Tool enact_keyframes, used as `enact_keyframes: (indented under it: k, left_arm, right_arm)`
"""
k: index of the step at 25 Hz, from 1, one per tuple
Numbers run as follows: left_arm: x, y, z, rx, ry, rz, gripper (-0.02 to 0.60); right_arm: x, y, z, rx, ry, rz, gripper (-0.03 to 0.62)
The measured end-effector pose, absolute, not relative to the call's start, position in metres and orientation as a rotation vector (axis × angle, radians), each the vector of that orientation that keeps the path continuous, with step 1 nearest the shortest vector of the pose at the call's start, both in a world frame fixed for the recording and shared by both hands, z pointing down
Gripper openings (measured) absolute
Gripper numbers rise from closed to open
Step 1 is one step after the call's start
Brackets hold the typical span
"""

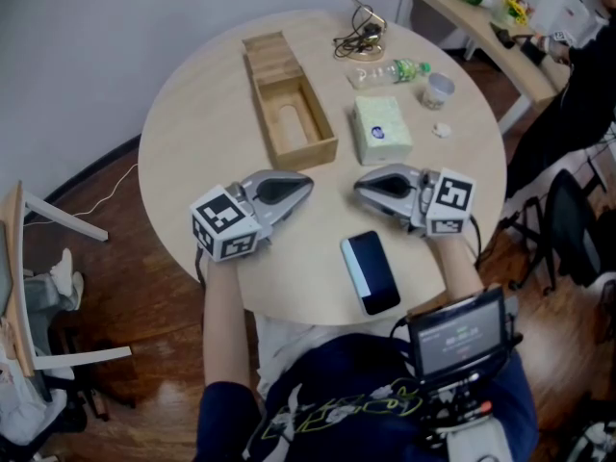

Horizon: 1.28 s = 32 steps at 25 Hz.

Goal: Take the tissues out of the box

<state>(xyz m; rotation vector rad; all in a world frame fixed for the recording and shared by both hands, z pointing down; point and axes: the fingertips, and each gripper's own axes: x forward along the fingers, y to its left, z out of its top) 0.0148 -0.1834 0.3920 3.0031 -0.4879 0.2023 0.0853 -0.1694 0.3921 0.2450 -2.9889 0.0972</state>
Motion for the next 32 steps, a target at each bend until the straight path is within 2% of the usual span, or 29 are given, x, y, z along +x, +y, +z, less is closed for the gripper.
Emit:
enact_keyframes:
  k: [32]
  left_arm:
    - [0.0176, -0.1772, 0.3916, 3.019, -0.434, 0.204, 0.005]
  right_arm:
    - [0.0859, -0.1704, 0.3933, 0.270, -2.982, 0.113, 0.000]
